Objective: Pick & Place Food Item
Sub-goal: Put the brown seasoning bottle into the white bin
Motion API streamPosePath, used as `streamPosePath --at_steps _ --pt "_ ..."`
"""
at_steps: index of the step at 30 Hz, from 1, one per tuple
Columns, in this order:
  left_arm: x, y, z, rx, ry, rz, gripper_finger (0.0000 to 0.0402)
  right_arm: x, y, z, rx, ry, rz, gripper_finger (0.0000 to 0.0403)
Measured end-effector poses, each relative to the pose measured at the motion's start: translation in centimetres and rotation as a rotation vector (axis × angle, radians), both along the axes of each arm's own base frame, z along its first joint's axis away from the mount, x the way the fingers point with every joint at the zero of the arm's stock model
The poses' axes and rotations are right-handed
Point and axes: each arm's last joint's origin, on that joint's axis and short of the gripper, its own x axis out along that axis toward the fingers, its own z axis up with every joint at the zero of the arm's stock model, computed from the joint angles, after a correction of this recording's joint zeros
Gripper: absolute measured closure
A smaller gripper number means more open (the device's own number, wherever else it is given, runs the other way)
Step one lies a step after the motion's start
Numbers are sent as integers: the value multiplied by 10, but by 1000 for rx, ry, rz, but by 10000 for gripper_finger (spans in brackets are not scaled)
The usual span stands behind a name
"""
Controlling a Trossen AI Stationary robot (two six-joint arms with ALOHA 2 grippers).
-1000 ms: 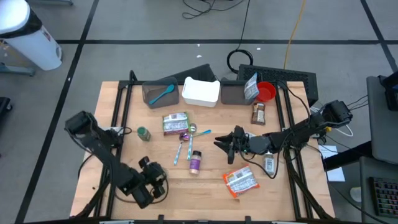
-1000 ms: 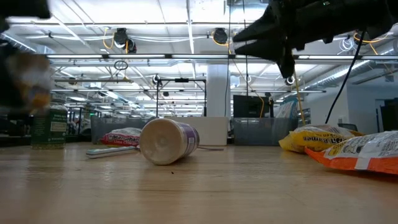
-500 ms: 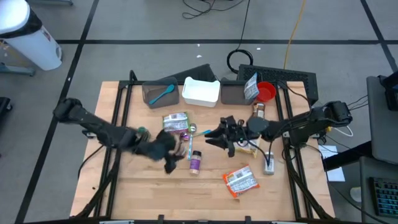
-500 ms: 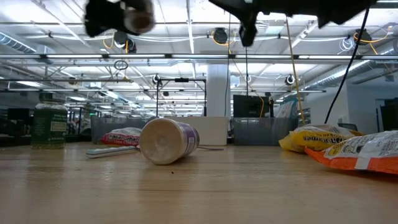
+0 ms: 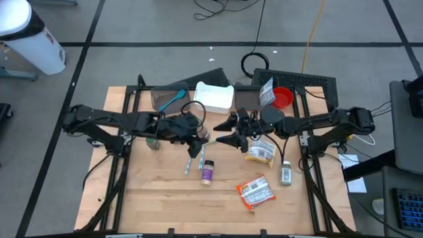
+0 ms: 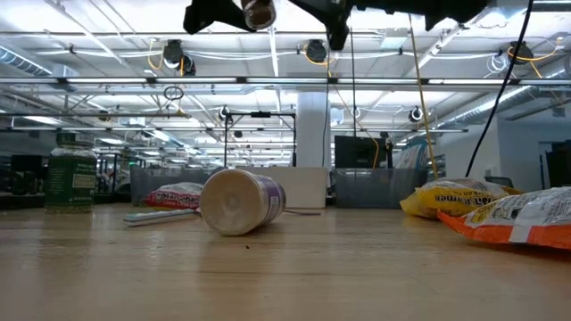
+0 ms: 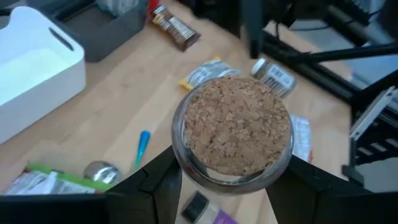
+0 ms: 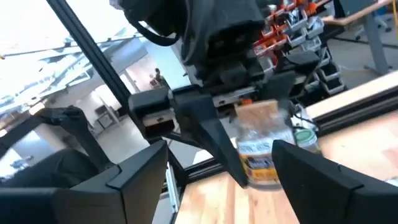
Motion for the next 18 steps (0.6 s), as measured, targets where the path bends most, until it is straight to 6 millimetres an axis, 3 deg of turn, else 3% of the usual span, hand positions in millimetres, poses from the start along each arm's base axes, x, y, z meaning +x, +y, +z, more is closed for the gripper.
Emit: streamPosePath --at_steps 10,18 --pt "29 2 10 9 37 -107 206 5 -2 5 -99 116 -17 130" --pt "39 9 10 -9 46 -163 206 5 -6 7 -124 109 -104 133"
